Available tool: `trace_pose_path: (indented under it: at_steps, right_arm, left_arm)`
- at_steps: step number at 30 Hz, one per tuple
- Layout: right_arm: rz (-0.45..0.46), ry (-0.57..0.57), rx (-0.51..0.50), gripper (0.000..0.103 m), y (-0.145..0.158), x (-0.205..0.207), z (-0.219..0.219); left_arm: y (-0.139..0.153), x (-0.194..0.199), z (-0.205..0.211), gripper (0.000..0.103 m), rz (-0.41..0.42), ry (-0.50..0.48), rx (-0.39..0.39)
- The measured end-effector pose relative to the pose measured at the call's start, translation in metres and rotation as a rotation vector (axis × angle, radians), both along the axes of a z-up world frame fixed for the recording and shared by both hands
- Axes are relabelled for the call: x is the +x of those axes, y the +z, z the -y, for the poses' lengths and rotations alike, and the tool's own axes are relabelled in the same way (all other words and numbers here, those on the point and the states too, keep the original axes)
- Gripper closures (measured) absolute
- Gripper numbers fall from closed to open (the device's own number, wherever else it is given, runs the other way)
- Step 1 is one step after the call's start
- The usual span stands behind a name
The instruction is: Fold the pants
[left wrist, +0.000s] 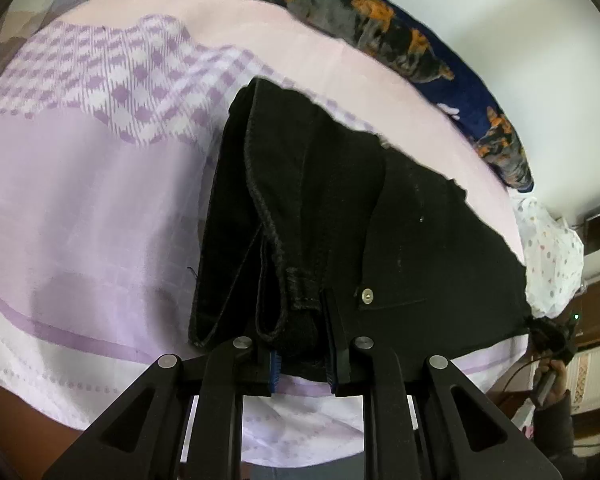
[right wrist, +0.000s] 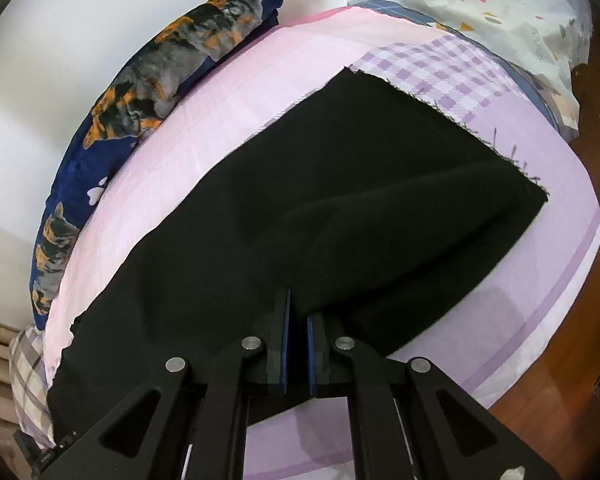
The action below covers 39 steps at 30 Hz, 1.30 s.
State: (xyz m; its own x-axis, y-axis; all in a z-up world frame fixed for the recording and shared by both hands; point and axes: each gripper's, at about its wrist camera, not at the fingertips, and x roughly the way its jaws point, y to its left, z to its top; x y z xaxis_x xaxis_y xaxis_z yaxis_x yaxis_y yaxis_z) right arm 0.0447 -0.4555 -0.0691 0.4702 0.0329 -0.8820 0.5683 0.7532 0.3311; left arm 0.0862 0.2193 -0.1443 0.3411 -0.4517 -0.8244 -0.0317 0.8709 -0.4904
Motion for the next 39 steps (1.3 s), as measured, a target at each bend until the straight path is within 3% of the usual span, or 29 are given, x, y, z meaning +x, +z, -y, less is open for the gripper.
trace_pose_path:
  at_steps: [6, 9, 11, 13, 16, 20, 24, 29, 36, 39]
  right_arm:
    - [-0.004, 0.002, -0.001, 0.098, -0.003, -0.003, 0.001]
    - [0.014, -0.004, 0.027, 0.089, -0.007, -0.005, 0.004]
    - [0.030, -0.019, 0.062, 0.083, -0.011, -0.010, 0.009]
    - [0.067, -0.044, 0.115, 0.071, -0.014, -0.016, 0.017]
    - [0.119, -0.085, 0.158, 0.067, -0.016, -0.025, 0.030]
    - [0.169, -0.130, 0.208, 0.067, -0.021, -0.032, 0.054]
    - [0.199, -0.191, 0.206, 0.067, -0.022, -0.037, 0.082]
    - [0.220, -0.238, 0.199, 0.067, -0.018, -0.045, 0.114]
    - [0.217, -0.199, 0.213, 0.096, -0.013, -0.048, 0.132]
    - [0.232, -0.189, 0.181, 0.099, 0.000, -0.050, 0.127]
  left_arm:
    - [0.002, -0.002, 0.000, 0.080, 0.008, -0.002, 0.008]
    - [0.012, -0.005, 0.000, 0.071, 0.012, 0.012, 0.026]
    - [0.023, -0.008, 0.001, 0.055, 0.033, 0.014, 0.093]
    - [0.036, -0.013, 0.003, 0.047, 0.068, 0.010, 0.180]
    - [0.057, -0.021, 0.000, 0.047, 0.122, 0.040, 0.315]
    - [0.090, -0.027, 0.011, 0.047, 0.227, 0.048, 0.375]
    - [0.107, -0.020, 0.065, 0.047, 0.299, -0.089, 0.364]
    - [0.103, -0.007, 0.170, 0.047, 0.332, -0.364, 0.300]
    - [0.083, -0.006, 0.316, 0.047, 0.338, -0.698, 0.234]
    - [0.072, -0.008, 0.358, 0.047, 0.333, -0.788, 0.230]
